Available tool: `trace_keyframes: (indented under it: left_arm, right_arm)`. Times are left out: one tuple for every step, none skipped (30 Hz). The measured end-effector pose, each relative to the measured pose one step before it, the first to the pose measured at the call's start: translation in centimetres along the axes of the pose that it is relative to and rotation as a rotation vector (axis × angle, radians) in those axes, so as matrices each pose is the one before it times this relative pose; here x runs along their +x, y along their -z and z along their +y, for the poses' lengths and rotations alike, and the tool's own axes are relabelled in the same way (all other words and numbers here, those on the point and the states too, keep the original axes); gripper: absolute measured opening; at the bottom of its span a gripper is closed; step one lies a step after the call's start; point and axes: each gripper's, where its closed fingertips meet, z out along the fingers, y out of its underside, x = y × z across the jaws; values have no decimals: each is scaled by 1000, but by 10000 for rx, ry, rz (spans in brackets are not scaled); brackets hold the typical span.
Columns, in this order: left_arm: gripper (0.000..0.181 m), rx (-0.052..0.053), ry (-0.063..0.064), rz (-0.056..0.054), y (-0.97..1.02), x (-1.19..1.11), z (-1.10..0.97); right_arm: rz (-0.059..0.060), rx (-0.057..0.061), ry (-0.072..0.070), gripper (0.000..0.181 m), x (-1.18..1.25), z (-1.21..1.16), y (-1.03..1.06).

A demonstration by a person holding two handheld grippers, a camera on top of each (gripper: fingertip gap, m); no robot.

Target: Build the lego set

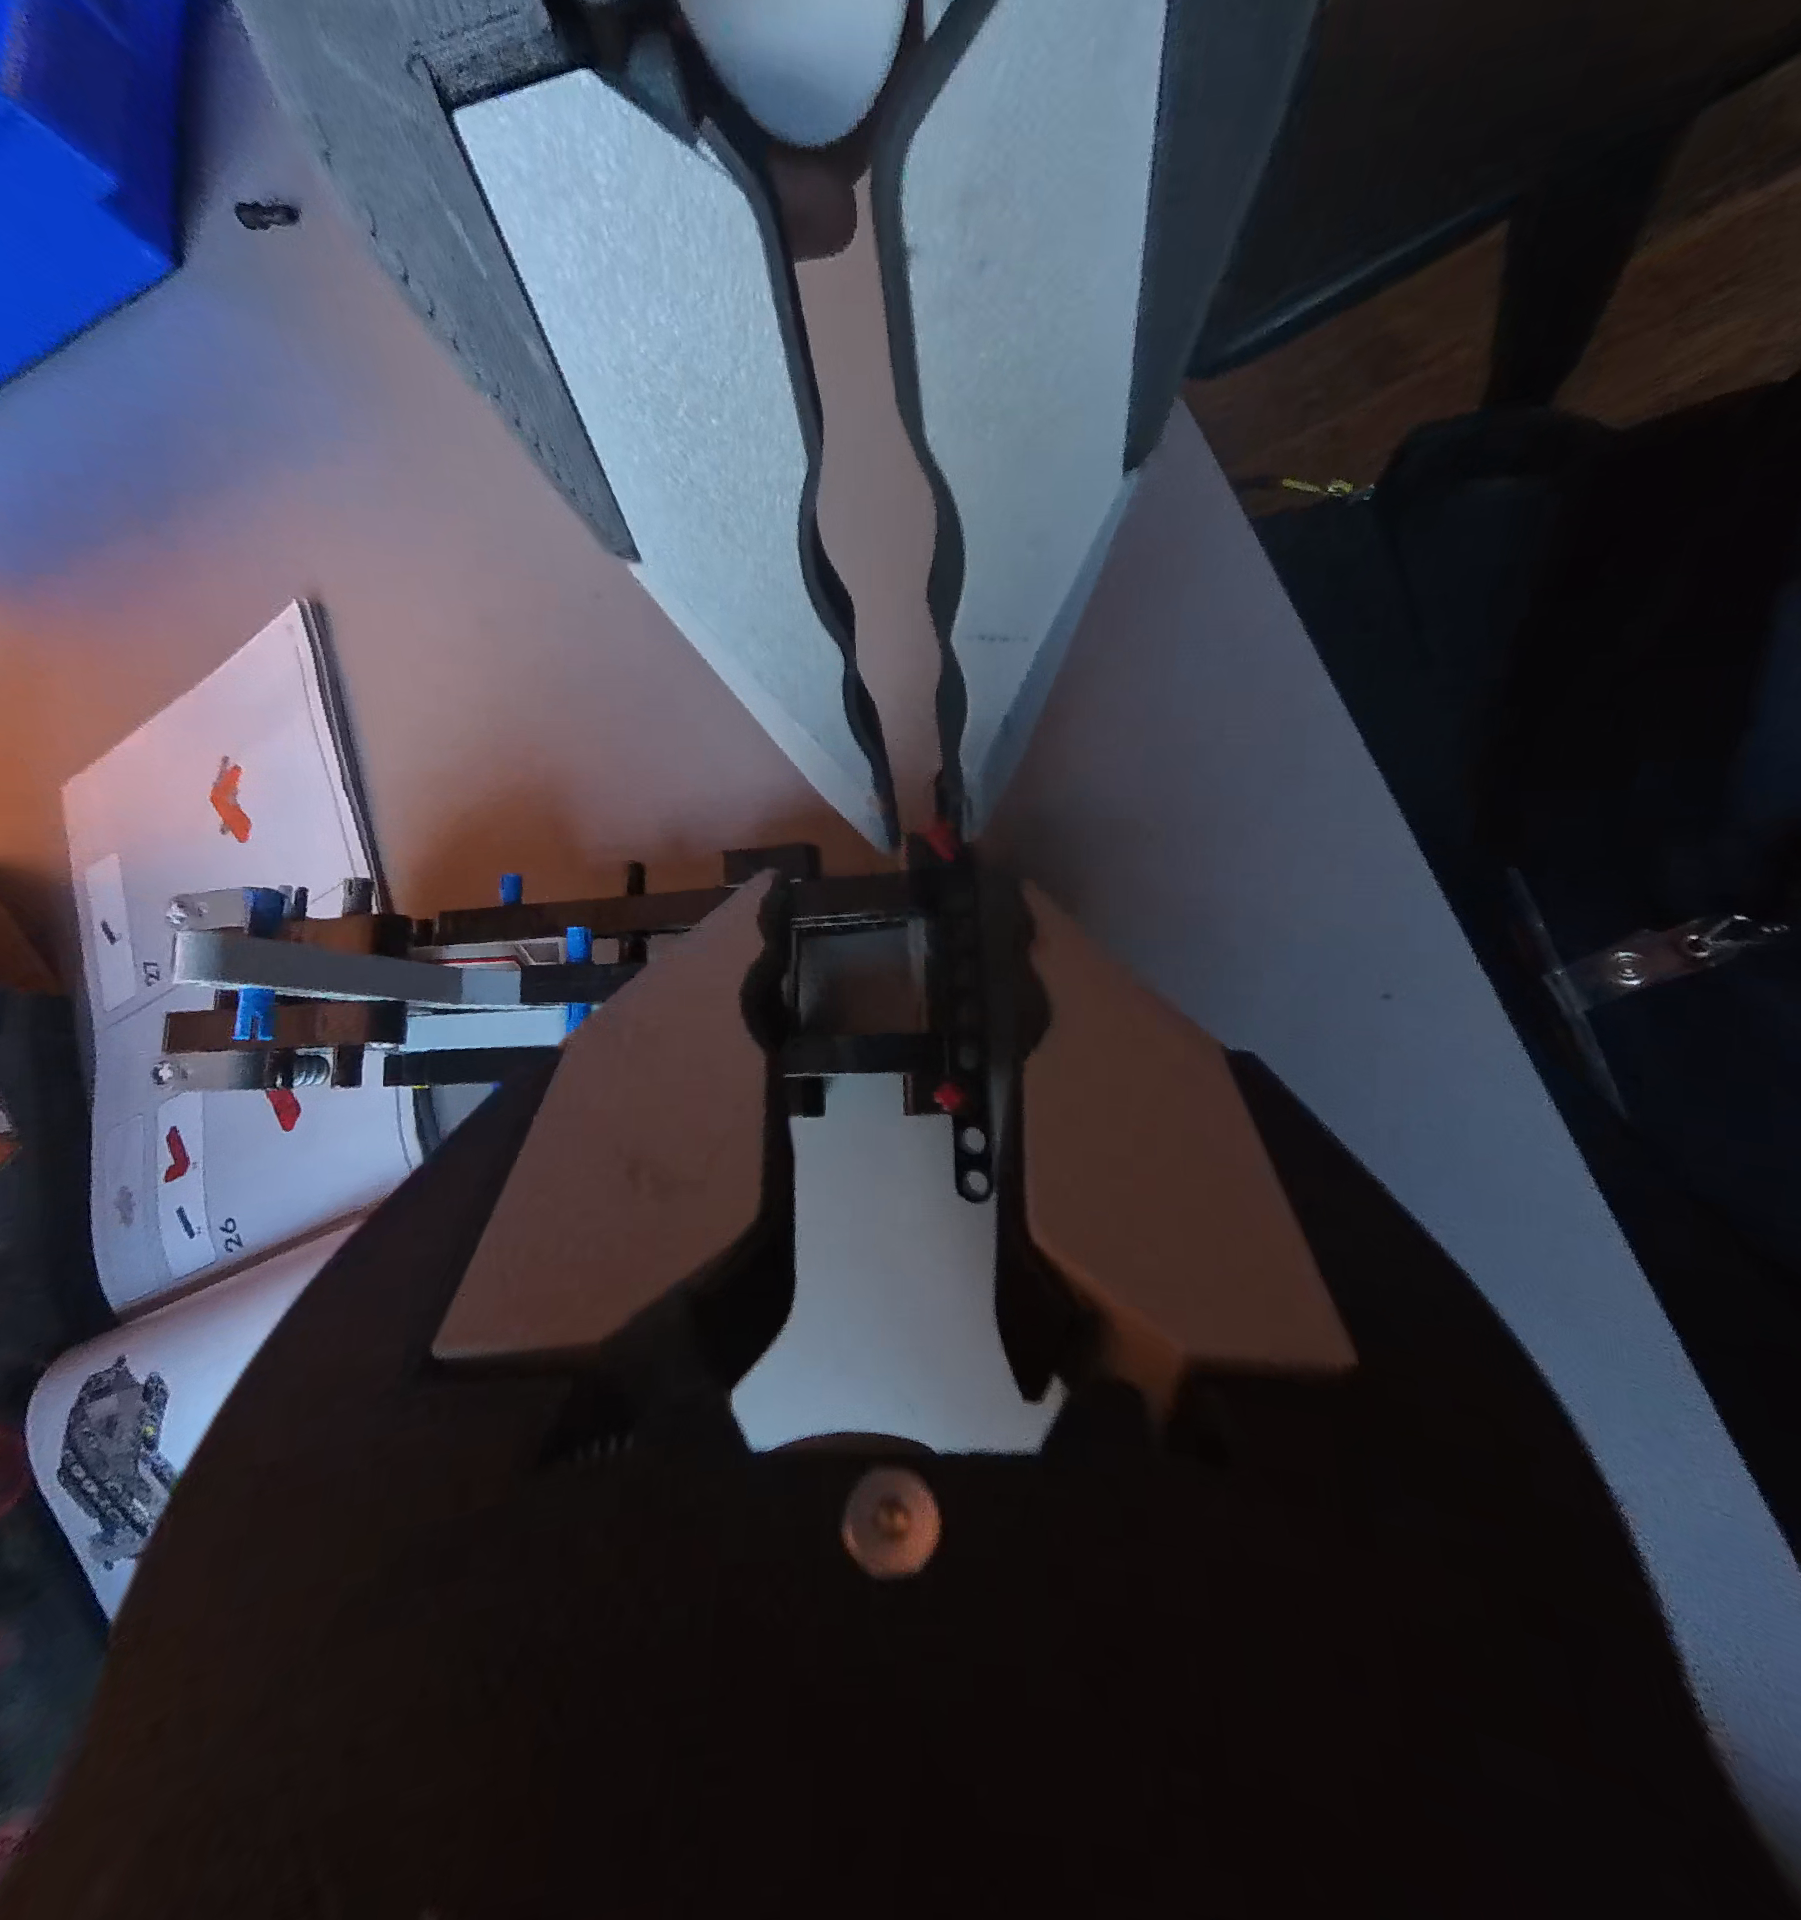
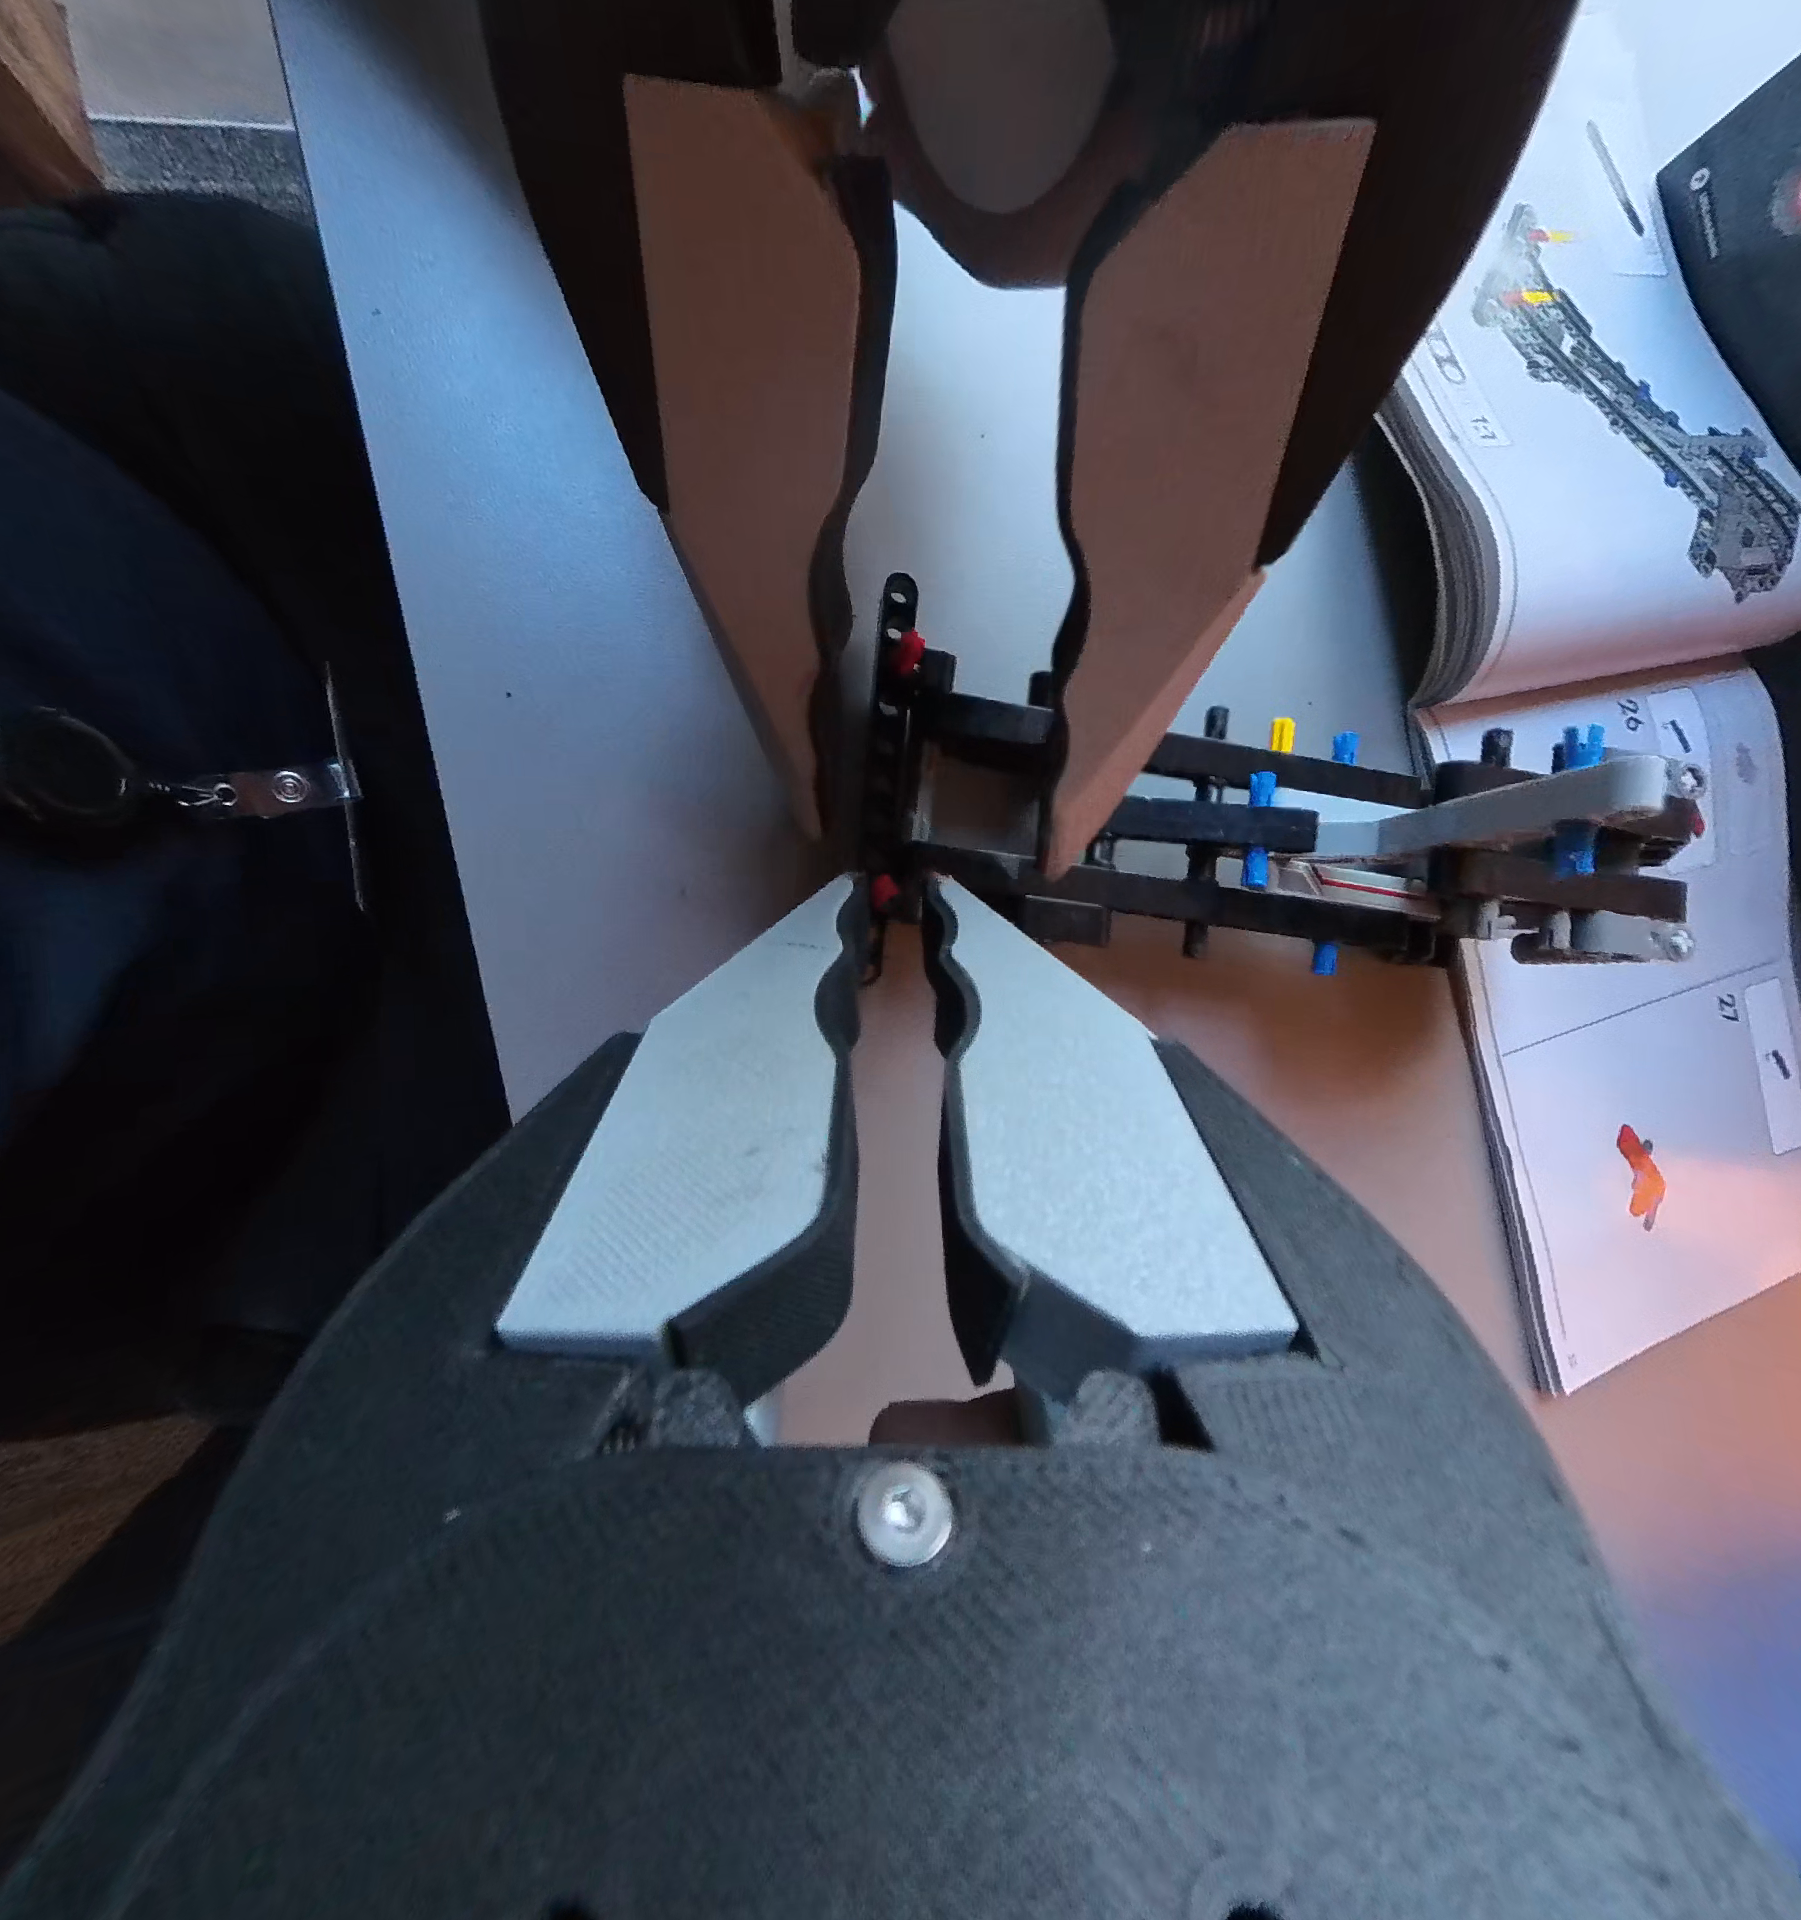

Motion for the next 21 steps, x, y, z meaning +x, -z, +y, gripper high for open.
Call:
trace_keyframes:
  left_arm:
    - [38,-10,-8,-6,-104,-47,13]
    - [38,-60,-3,30,-144,14,104]
    - [38,-100,-17,6,-177,-5,170]
    - [39,-103,-39,-2,-174,22,196]
    - [39,-66,-44,-19,-156,31,129]
    - [39,-29,-30,23,-137,94,68]
    - [39,24,-15,0,-111,47,-32]
    - [37,59,-25,-21,-30,1,-95]
    - [35,21,-17,-8,-23,-10,-46]
    - [33,14,-3,13,17,-5,-42]
    - [30,19,11,18,27,-3,-24]
    - [29,22,12,-5,6,-37,-17]
    - [28,33,-3,-15,-8,-26,-8]
    - [28,44,-10,-28,-23,-24,-13]
    - [28,51,-9,-27,-24,9,-19]
    - [29,37,-14,-9,-39,38,-17]
    - [30,-2,-2,6,-60,53,19]
    - [29,23,-10,2,-30,44,-25]
    - [29,1,-11,-27,-7,-21,-5]
    - [29,-5,-22,-53,-11,-61,23]
    - [28,-6,-49,-40,-9,-41,15]
  right_arm:
    - [-22,30,-22,6,-11,3,25]
    - [-15,-23,-6,6,-6,88,-26]
    - [-12,-46,22,6,-19,107,-45]
    - [-21,-26,37,6,-62,73,-39]
    - [-25,-3,50,6,-80,13,-18]
    - [20,17,68,6,-13,-19,18]
    - [24,44,65,6,13,-38,55]
    - [-35,42,16,6,-34,-20,59]
    - [-43,29,-24,6,-21,5,57]
    - [-8,44,-16,6,32,-14,24]
    - [-11,29,4,6,14,-3,-2]
    - [-35,-7,18,6,-47,33,-13]
    - [-10,-27,39,6,-46,26,-34]
    - [-3,-22,53,6,-48,17,-32]
    - [-13,-18,44,6,-70,-8,-11]
    - [7,-7,26,6,-23,-21,12]
    - [24,11,10,7,21,-42,30]
    - [6,26,3,7,14,-46,62]
    - [15,21,1,7,36,-41,73]
    - [37,30,4,6,86,-39,59]
    - [0,31,5,4,23,-41,37]
